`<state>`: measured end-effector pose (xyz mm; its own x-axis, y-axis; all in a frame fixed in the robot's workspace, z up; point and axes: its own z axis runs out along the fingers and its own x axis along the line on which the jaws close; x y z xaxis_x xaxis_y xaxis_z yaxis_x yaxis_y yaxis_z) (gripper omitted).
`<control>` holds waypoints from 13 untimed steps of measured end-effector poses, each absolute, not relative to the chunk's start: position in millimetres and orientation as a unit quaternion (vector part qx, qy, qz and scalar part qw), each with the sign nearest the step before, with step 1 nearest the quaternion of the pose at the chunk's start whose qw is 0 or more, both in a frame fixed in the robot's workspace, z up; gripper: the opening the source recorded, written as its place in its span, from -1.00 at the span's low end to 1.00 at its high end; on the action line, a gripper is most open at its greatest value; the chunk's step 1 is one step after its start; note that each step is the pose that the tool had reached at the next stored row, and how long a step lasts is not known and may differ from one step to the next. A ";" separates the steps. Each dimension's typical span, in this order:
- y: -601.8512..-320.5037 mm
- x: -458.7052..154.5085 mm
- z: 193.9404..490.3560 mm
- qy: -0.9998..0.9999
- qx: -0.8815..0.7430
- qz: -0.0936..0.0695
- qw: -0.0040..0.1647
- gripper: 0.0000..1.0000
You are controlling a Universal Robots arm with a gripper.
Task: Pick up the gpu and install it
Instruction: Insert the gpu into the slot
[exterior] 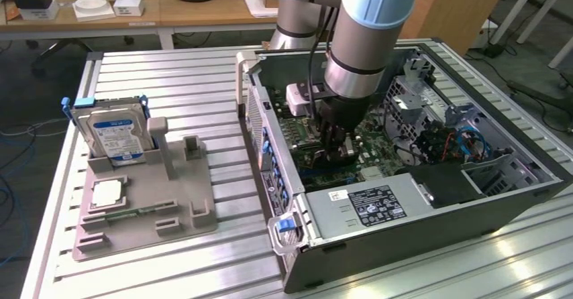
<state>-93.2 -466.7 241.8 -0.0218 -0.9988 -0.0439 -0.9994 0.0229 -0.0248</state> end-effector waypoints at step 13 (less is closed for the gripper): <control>-466.7 -93.8 236.5 0.715 -0.699 0.006 0.024 -0.48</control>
<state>-93.8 -466.7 236.5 -0.0219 -0.9988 -0.0440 -0.9994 0.0230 -0.0249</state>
